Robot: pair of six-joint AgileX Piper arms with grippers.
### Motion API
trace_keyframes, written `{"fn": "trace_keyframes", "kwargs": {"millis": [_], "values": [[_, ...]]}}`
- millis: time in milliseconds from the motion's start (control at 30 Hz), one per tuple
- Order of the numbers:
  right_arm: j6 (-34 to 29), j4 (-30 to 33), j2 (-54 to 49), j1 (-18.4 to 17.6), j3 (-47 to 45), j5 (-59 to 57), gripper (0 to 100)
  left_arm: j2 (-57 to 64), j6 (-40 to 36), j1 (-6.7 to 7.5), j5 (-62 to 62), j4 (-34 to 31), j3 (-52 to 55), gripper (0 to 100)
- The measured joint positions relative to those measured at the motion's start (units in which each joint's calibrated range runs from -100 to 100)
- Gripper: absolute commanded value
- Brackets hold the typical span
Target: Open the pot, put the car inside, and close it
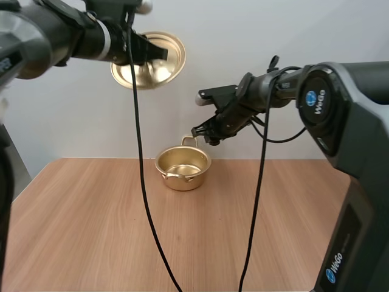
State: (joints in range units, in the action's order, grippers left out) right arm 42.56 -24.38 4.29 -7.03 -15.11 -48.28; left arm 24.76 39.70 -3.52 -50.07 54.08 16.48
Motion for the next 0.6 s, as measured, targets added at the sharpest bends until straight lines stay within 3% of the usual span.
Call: {"fn": "trace_keyframes", "kwargs": {"millis": [233, 367, 500, 533, 600], "values": [[0.1, 0.0, 10.2, -4.1, 4.9, -1.2, 0, 4.6, -2.2, -0.17, -7.6, 2.5, -2.9, 0], [0.1, 0.0, 14.7, -4.2, 6.6, -0.6, 4, 4.4, -2.7, -1.28, -9.4, 2.2, -2.8, 0], [0.1, 0.1, 16.5, -4.1, 7.3, -0.1, 64, 4.4, -2.7, -2.01, -9.2, 2.3, -2.9, 0], [0.1, 0.1, 16.5, -4.1, 7.3, 0.0, 75, 4.4, -2.7, -2.01, -9.4, 2.3, -2.9, 0], [0.1, 0.1, 16.5, -4.1, 7.3, 0.6, 78, 4.4, -2.7, -2.01, -9.4, 2.3, -2.9, 0]]}}
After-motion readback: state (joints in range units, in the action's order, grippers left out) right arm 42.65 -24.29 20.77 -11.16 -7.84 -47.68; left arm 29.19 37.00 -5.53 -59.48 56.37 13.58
